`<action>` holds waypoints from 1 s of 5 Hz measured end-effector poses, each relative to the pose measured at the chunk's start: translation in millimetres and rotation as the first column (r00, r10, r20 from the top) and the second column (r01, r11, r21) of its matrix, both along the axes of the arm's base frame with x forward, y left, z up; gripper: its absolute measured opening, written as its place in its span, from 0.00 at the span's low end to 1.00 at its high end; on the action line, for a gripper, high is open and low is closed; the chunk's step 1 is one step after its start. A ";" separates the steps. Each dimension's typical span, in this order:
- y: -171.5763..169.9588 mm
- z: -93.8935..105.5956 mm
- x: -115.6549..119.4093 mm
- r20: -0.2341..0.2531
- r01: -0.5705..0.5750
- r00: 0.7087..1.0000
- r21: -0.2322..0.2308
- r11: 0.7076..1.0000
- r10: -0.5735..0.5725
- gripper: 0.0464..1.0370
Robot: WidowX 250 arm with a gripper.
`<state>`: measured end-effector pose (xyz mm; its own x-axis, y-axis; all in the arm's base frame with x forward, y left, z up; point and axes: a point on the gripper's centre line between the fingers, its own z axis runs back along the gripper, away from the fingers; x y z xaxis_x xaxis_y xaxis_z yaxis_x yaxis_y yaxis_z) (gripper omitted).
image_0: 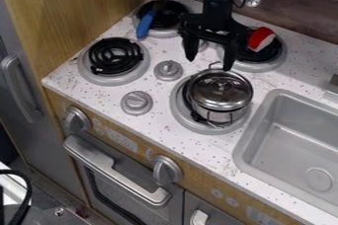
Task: Move the blue spoon to the lower left burner
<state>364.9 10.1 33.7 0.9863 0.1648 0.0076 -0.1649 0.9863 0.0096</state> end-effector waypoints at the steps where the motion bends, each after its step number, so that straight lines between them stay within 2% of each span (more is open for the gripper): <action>1: -0.5 -14.6 -4.4 -0.043 -0.002 0.999 -0.004 1.000 0.002 0.96; 2: 23.1 -18.7 18.7 -0.027 -0.044 0.999 -0.018 0.999 0.044 0.96; 3: 75.2 -19.5 42.1 -0.005 -0.136 0.991 -0.020 0.990 0.136 0.96; 4: 113.5 -18.2 62.0 0.026 -0.171 0.985 -0.009 0.985 0.171 0.96; 5: 145.8 -33.1 70.3 0.029 -0.161 0.987 0.006 0.987 0.161 0.96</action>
<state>435.3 155.9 0.6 0.9462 0.3215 0.0367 -0.3220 0.9467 0.0105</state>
